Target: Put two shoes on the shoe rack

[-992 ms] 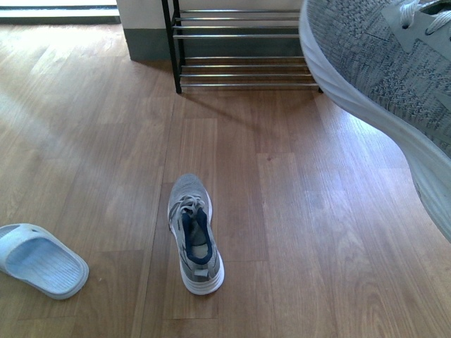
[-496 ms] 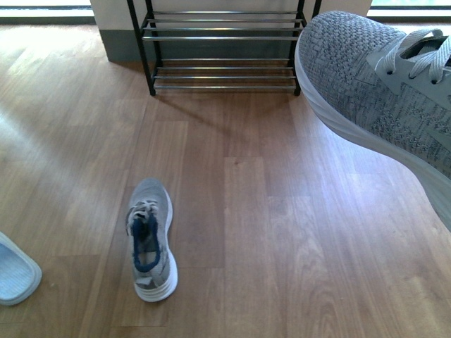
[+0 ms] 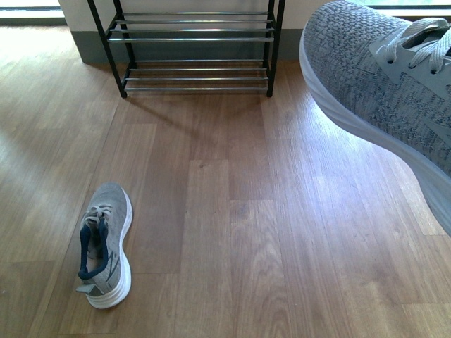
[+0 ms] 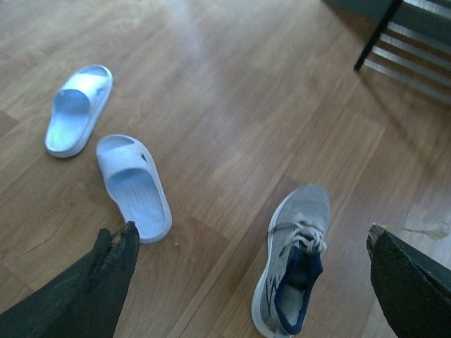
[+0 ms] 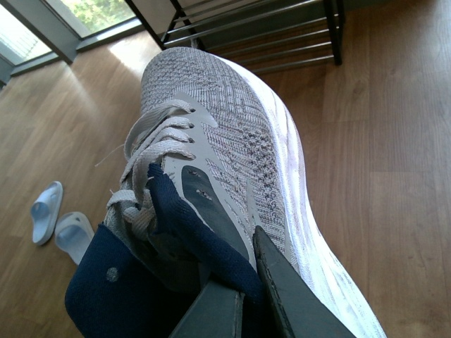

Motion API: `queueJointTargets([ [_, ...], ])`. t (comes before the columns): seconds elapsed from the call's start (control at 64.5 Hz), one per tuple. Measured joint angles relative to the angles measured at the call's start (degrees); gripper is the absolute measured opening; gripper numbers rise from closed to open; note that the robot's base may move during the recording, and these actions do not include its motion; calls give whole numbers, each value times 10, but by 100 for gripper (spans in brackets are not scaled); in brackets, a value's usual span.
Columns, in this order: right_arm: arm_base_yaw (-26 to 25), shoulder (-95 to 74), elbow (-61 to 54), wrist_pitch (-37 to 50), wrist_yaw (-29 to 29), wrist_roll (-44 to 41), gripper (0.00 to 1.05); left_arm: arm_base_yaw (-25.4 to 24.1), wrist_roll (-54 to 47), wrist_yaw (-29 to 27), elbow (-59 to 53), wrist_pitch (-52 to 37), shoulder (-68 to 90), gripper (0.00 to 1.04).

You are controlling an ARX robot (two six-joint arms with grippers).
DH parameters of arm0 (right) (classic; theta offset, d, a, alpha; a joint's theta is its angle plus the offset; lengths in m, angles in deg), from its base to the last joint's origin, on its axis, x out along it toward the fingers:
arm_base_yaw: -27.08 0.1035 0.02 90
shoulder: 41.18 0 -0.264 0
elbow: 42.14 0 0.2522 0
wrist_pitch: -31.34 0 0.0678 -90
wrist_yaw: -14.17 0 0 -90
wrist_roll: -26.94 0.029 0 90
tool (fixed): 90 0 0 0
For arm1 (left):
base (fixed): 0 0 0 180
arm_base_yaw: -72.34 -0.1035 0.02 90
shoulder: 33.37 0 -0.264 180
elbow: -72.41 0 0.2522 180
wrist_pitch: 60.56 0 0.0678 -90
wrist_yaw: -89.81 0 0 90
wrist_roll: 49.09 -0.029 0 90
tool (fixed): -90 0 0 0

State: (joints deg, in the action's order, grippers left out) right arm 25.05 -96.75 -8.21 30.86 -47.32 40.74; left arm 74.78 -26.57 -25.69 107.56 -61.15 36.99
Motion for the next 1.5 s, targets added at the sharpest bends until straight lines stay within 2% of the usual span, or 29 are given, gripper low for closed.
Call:
queueJointTargets([
  [0.171, 0, 0, 0, 0, -3, 0, 1, 0, -34, 54, 123, -29, 324, 95],
  [0.341, 0, 0, 0, 0, -4, 0, 1, 3, -32, 82, 242, -12, 543, 95],
  [0.527, 0, 0, 0, 0, -4, 0, 1, 12, -13, 125, 378, 10, 752, 95],
  [0.775, 0, 0, 0, 0, -4, 0, 1, 7, -10, 134, 544, 58, 919, 95],
  [0.946, 0, 0, 0, 0, -4, 0, 1, 16, -21, 143, 584, 66, 946, 54],
  [1.023, 0, 0, 0, 0, -4, 0, 1, 20, -17, 137, 585, 66, 946, 40],
  [1.303, 0, 0, 0, 0, -4, 0, 1, 20, 10, 132, 543, 30, 916, 2],
  [1.442, 0, 0, 0, 0, -4, 0, 1, 26, 11, 125, 478, -12, 843, 2],
  [1.504, 0, 0, 0, 0, -4, 0, 1, 31, 3, 115, 419, -48, 763, 2],
])
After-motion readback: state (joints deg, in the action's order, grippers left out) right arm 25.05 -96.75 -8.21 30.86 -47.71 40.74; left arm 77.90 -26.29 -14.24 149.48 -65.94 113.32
